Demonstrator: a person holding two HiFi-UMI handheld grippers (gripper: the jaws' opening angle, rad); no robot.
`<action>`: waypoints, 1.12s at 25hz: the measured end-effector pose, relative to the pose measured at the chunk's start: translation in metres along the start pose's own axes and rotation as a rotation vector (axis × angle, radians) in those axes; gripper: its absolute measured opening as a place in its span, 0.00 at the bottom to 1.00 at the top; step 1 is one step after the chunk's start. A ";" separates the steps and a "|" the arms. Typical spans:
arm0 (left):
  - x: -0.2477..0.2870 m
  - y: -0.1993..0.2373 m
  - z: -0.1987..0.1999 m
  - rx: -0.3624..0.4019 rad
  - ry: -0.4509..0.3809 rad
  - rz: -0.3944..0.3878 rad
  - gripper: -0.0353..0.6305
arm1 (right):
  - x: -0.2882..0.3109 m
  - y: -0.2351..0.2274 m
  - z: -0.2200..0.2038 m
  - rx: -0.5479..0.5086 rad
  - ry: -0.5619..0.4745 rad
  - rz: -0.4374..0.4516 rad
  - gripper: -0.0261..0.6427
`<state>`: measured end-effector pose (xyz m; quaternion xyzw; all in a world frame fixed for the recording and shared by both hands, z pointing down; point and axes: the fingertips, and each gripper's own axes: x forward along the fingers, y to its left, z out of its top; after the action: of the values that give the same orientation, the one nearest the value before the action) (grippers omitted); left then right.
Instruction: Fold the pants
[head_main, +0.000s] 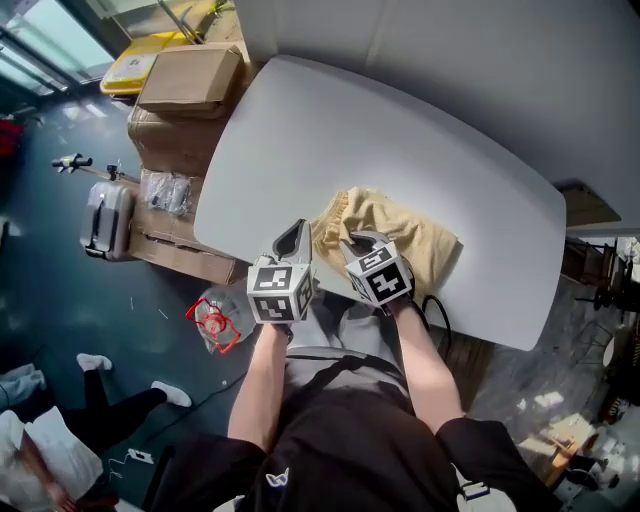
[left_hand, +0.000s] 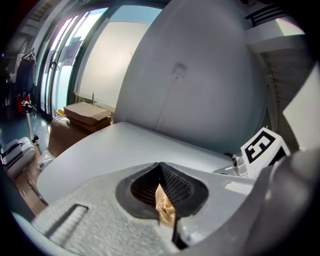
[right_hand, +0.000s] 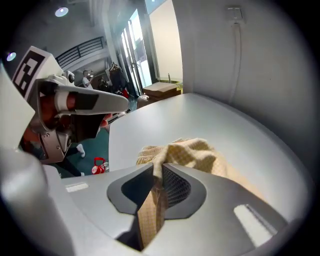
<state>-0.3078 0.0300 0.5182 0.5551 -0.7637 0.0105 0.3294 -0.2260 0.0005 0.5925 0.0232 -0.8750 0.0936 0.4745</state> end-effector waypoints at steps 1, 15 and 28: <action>0.000 0.004 -0.004 -0.005 0.008 0.003 0.06 | 0.007 0.002 -0.003 0.012 0.011 0.005 0.13; 0.018 -0.008 -0.006 0.036 0.044 -0.052 0.06 | 0.032 0.022 -0.011 0.202 -0.018 0.165 0.21; 0.052 -0.096 0.065 0.134 -0.052 -0.211 0.06 | -0.091 -0.017 0.060 0.396 -0.438 0.369 0.16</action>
<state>-0.2663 -0.0757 0.4602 0.6532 -0.7069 0.0126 0.2711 -0.2241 -0.0317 0.4872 -0.0245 -0.9103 0.3385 0.2370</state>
